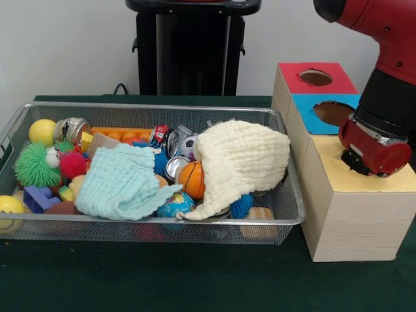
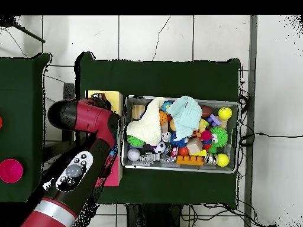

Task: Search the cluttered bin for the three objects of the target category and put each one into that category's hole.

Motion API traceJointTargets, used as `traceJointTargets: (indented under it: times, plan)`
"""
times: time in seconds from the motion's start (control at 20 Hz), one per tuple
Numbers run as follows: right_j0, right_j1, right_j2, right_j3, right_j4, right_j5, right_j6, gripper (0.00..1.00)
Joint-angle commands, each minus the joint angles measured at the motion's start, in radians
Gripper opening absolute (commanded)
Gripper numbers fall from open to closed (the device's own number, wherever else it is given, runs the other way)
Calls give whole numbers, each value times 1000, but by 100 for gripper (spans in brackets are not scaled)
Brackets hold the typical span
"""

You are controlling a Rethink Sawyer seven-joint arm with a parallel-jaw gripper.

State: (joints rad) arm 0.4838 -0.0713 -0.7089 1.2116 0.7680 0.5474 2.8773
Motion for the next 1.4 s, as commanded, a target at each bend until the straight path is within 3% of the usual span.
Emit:
traceJointTargets:
  times: [0.05,0.2,0.4,0.6,0.7,0.75,0.8,0.9,0.95,1.05,1.15,1.3,1.4]
  plan:
    - [-76,146,202,119,-36,-270,115,0]
    - [-135,29,240,208,-103,-199,-40,0]
    - [-228,-60,302,305,-211,-277,-163,0]
    - [-303,-130,343,355,-306,-306,-183,0]
    - [-268,-122,271,331,-350,-236,-139,0]
    - [-251,-127,241,324,-356,-151,-113,0]
    - [-205,-111,180,309,-368,-114,-49,0]
    - [-190,-142,167,318,-383,-41,-23,0]
    - [-195,-163,170,325,-389,-29,-22,0]
    - [-145,-137,92,293,-397,-62,59,0]
    - [-211,-207,216,316,-363,-61,21,0]
    - [-250,-221,303,245,-316,4,7,0]
    - [-231,-179,274,147,-308,79,56,0]
